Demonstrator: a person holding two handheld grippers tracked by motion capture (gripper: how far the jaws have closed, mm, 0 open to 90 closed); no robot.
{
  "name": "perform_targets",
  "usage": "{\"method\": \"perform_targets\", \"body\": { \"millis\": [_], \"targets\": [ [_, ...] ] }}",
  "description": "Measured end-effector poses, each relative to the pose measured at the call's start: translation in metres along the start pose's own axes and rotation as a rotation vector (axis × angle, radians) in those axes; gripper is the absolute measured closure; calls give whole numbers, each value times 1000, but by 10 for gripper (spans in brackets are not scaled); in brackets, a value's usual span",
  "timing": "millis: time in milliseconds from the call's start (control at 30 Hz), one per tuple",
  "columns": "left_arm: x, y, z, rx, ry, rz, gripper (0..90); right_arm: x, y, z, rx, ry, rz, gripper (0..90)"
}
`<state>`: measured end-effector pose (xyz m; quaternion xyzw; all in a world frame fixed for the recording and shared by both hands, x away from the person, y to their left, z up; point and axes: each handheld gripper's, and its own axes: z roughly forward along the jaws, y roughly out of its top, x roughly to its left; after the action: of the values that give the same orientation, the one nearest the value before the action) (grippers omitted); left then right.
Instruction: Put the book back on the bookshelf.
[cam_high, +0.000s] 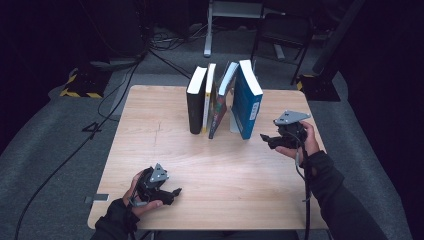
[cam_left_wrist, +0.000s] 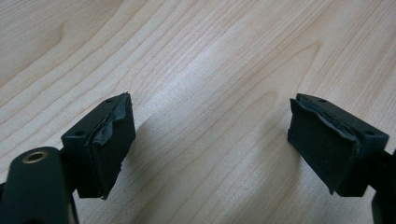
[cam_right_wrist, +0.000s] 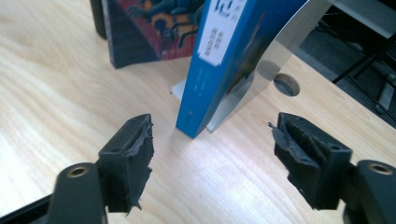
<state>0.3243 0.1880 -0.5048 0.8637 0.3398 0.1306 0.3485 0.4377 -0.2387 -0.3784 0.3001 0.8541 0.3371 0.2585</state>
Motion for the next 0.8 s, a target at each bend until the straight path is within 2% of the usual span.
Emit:
{"method": "perform_targets", "body": {
  "millis": [133,300,367,467,800],
  "targets": [
    [0,0,0,0,0,0,148,2,-4,-5,7,6,-20,267],
    [0,0,0,0,0,0,149,6,-10,-10,36,-17,-46,237],
    [0,0,0,0,0,1,149,7,-14,-12,38,-8,-51,226],
    [0,0,0,0,0,0,149,11,-19,-13,60,-35,-72,203],
    [0,0,0,0,0,0,149,18,-41,-18,96,-29,-96,204]
  ]
}}
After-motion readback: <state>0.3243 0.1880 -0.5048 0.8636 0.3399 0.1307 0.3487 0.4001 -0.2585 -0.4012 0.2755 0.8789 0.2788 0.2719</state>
